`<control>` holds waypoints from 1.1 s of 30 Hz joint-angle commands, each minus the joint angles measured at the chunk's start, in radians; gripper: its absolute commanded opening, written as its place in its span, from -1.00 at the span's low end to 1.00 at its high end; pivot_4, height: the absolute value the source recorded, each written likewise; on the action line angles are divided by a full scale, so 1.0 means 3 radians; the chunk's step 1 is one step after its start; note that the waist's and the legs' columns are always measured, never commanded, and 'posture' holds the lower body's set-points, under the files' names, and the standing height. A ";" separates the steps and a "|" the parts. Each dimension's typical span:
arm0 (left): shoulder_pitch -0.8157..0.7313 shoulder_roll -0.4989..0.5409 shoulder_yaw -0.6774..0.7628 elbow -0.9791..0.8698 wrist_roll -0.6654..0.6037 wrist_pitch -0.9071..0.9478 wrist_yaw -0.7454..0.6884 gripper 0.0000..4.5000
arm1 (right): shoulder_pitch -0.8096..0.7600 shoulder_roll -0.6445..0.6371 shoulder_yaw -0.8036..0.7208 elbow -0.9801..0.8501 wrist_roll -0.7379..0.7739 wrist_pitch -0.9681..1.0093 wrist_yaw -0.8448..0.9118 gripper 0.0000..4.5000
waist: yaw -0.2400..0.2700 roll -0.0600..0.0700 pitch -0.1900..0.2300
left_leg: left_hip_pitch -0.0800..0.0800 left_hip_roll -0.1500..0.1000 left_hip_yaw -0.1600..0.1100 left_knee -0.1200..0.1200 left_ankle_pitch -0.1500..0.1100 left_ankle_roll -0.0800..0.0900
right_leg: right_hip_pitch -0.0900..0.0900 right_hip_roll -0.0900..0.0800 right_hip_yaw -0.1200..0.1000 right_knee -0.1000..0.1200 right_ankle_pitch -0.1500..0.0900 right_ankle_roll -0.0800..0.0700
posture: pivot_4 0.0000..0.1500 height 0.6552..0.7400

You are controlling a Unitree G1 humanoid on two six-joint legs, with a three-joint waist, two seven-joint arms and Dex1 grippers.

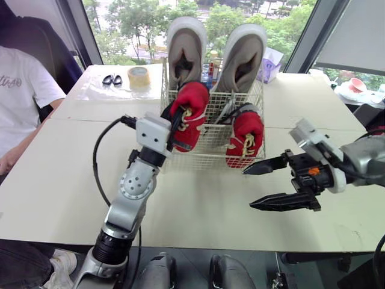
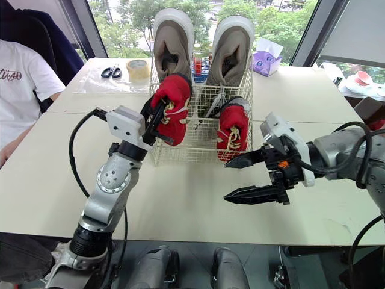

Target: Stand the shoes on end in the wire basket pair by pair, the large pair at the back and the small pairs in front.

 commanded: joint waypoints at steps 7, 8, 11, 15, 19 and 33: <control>0.0196 -0.0298 0.0073 -0.0182 -0.0087 0.0644 -0.0046 -0.99 | 0.0099 -0.0084 -0.0177 -0.0080 0.0122 0.0034 -0.0143 1.00 | -0.0004 0.0007 -0.0011 | 0.0002 0.0000 -0.0001 0.0002 0.0000 0.0001 | 0.0002 0.0000 0.0000 0.0000 0.0000 0.0001 | 1.00 1.00; 0.0269 -0.0308 0.0072 -0.0302 -0.0121 0.0764 -0.0058 -0.99 | 0.0126 -0.0072 -0.0174 -0.0082 0.0109 0.0017 -0.0154 1.00 | -0.0005 0.0013 -0.0015 | 0.0002 0.0001 -0.0001 0.0002 0.0000 0.0001 | 0.0003 0.0001 0.0000 0.0000 0.0000 0.0001 | 1.00 1.00; 0.0465 -0.0282 0.0129 -0.0477 -0.0079 0.0896 -0.0055 -0.99 | 0.0163 -0.0031 -0.0148 -0.0067 0.0076 -0.0036 -0.0183 1.00 | -0.0012 0.0015 -0.0016 | 0.0002 0.0001 -0.0001 0.0002 0.0000 0.0002 | 0.0001 0.0003 0.0000 0.0002 0.0002 0.0005 | 1.00 1.00; 0.0480 -0.0302 0.0214 -0.0459 -0.0048 0.0910 -0.0023 -0.99 | 0.0104 0.0003 -0.0046 -0.0003 0.0014 -0.0108 -0.0174 1.00 | -0.0013 0.0015 -0.0016 | 0.0002 0.0002 -0.0001 0.0002 0.0000 0.0001 | 0.0001 0.0004 -0.0001 0.0002 -0.0001 0.0001 | 1.00 1.00; 0.0494 -0.0283 0.0211 -0.0564 -0.0036 0.0988 -0.0052 -0.99 | 0.0085 -0.0009 0.0012 0.0045 -0.0074 -0.0181 -0.0119 1.00 | -0.0012 0.0015 -0.0016 | 0.0002 0.0002 -0.0001 0.0002 -0.0001 0.0002 | 0.0000 0.0004 0.0000 0.0002 -0.0001 0.0001 | 1.00 1.00; 0.0392 0.0665 0.0936 -0.1835 -0.0640 0.2442 -0.0661 0.86 | 0.0270 0.0038 0.0181 0.0114 -0.0300 -0.0357 0.0061 1.00 | -0.0013 0.0015 -0.0015 | -0.0001 0.0002 -0.0002 0.0002 -0.0001 0.0002 | -0.0002 0.0005 0.0000 0.0001 -0.0002 0.0000 | 1.00 1.00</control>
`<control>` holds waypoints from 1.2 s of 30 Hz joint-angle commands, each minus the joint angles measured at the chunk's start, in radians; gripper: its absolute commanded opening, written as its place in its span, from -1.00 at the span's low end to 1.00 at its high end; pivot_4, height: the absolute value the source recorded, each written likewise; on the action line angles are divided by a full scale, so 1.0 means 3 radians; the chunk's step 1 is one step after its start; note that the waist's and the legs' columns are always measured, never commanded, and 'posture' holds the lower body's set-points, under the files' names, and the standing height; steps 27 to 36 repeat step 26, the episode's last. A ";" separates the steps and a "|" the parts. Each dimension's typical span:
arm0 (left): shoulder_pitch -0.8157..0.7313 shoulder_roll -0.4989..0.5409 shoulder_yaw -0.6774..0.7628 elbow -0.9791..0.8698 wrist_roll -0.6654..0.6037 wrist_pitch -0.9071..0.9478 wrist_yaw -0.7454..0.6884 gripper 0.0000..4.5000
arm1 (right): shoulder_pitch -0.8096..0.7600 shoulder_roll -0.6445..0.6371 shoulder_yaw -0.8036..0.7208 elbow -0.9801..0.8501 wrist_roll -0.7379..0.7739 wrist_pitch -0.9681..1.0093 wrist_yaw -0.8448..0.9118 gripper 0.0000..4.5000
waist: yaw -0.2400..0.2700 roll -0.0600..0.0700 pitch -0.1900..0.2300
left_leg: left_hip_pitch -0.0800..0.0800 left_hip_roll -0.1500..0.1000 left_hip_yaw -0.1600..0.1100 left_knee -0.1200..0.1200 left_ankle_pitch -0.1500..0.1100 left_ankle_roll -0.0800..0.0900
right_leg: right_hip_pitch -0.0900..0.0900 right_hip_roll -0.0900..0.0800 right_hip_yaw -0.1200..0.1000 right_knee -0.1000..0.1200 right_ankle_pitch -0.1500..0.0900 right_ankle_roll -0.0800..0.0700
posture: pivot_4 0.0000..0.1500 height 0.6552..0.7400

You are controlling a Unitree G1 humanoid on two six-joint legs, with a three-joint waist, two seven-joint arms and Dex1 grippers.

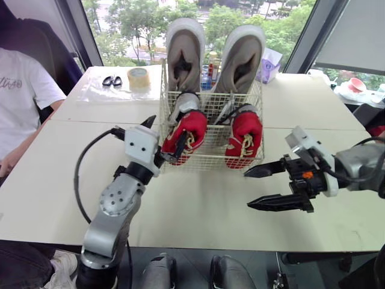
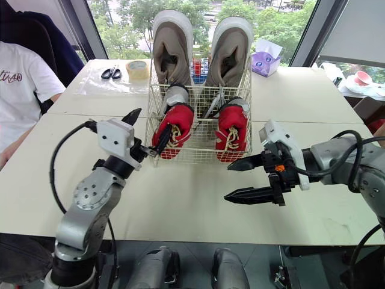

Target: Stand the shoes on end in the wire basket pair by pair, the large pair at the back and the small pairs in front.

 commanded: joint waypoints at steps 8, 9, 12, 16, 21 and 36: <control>-0.0095 0.1305 0.1105 0.0050 0.0119 0.0194 -0.0489 0.86 | 0.0176 0.0128 0.0043 0.0044 -0.0177 -0.0193 0.0107 1.00 | 0.0000 0.0001 0.0001 | 0.0000 0.0000 -0.0002 0.0000 0.0000 -0.0001 | 0.0000 0.0002 -0.0001 -0.0002 -0.0001 0.0000 | 1.00 1.00; -0.0051 0.1354 0.1152 0.0081 0.0067 0.0189 -0.0566 0.86 | 0.0205 0.0140 0.0053 0.0051 -0.0206 -0.0221 0.0118 1.00 | 0.0000 0.0002 0.0001 | 0.0000 0.0000 -0.0001 -0.0001 0.0000 -0.0001 | 0.0000 0.0001 -0.0001 -0.0002 -0.0001 0.0000 | 1.00 1.00; 0.0171 0.1325 0.1446 0.0075 -0.0512 0.0516 -0.0921 0.86 | 0.0288 0.0147 0.0056 0.0064 -0.0268 -0.0279 0.0159 1.00 | 0.0006 0.0002 0.0001 | -0.0001 0.0000 -0.0001 -0.0001 -0.0001 -0.0002 | 0.0000 -0.0001 -0.0001 -0.0006 -0.0002 -0.0001 | 1.00 1.00; 0.0635 0.1256 0.1994 0.0030 -0.1475 0.1208 -0.1310 0.86 | 0.0447 0.0123 0.0012 0.0046 -0.0296 -0.0302 0.0189 1.00 | -0.0007 0.0002 0.0002 | -0.0001 0.0001 0.0000 -0.0002 -0.0001 -0.0003 | -0.0002 -0.0004 -0.0001 -0.0006 -0.0002 -0.0001 | 1.00 1.00; 0.1127 0.1382 0.2265 -0.0022 -0.2235 0.1606 -0.1647 0.86 | 0.0557 0.0155 -0.0048 0.0018 -0.0297 -0.0310 0.0126 1.00 | 0.0002 0.0004 0.0003 | 0.0000 0.0002 -0.0001 -0.0004 -0.0002 -0.0007 | -0.0003 -0.0003 -0.0001 -0.0005 -0.0006 -0.0008 | 1.00 1.00; 0.1190 0.1495 0.2230 0.0056 -0.2471 0.1604 -0.1628 0.86 | 0.0624 0.0211 -0.0044 -0.0010 -0.0330 -0.0339 0.0061 1.00 | 0.0009 0.0005 0.0003 | 0.0000 0.0000 -0.0002 -0.0004 -0.0007 -0.0016 | -0.0003 -0.0005 -0.0002 -0.0007 -0.0008 -0.0009 | 1.00 1.00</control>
